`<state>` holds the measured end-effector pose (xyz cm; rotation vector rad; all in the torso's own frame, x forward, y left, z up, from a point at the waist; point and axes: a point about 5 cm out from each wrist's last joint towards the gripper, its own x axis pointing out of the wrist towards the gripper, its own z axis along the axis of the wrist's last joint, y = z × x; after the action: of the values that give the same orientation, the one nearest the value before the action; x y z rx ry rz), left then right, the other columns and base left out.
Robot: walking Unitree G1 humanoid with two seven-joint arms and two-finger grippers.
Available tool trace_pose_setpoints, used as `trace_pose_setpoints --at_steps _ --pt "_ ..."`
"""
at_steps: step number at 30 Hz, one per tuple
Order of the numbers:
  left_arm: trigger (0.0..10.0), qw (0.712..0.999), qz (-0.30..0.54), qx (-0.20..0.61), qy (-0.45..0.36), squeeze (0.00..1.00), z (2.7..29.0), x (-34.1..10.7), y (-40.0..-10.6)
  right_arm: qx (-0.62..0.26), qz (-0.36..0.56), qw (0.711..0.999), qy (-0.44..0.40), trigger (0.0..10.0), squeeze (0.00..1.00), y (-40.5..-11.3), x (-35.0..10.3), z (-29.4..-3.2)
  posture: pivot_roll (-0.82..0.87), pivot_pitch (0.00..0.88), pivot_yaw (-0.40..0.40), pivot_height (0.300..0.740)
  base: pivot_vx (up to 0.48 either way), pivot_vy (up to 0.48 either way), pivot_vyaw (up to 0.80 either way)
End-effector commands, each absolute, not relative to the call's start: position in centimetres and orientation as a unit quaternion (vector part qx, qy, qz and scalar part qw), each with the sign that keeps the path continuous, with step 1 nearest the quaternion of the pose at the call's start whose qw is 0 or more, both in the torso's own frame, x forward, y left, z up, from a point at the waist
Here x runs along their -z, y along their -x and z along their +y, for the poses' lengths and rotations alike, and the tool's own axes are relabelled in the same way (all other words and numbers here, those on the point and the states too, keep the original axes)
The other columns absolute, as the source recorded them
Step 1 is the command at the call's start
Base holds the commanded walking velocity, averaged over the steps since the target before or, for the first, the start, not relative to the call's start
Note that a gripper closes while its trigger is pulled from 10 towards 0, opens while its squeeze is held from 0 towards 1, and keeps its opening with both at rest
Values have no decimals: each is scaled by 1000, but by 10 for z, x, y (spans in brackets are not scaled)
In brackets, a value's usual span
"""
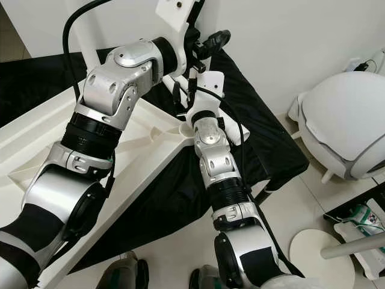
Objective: Building children table
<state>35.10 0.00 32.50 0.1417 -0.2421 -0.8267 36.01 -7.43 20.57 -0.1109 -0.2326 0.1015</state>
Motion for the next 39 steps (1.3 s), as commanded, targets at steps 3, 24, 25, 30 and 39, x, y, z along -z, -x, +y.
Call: trace_pose_setpoints --at_steps 3,24,25,30,39 --pt "10000 930 -135 337 -61 0 3 -332 -355 -45 -115 990 60 9137 0 -359 -208 -74 -53 11 -5 740 0 0 0" --pt "10000 929 -137 339 -60 0 2 -334 -355 -57 -106 990 69 0 0 -357 -204 -70 -52 8 -2 740 0 0 0" --pt "10000 928 -137 340 -60 0 2 -334 -355 -59 -107 990 71 0 0 -357 -204 -70 -52 7 -2 740 0 0 0" --pt "10000 927 -137 343 -61 0 1 -333 -354 -56 -108 990 73 1843 0 -358 -205 -72 -51 3 -2 740 0 0 0" --pt "10000 926 -134 350 -38 1000 0 -333 -353 -42 -106 991 73 10000 0 -361 -205 -78 -53 0 2 740 0 0 0"
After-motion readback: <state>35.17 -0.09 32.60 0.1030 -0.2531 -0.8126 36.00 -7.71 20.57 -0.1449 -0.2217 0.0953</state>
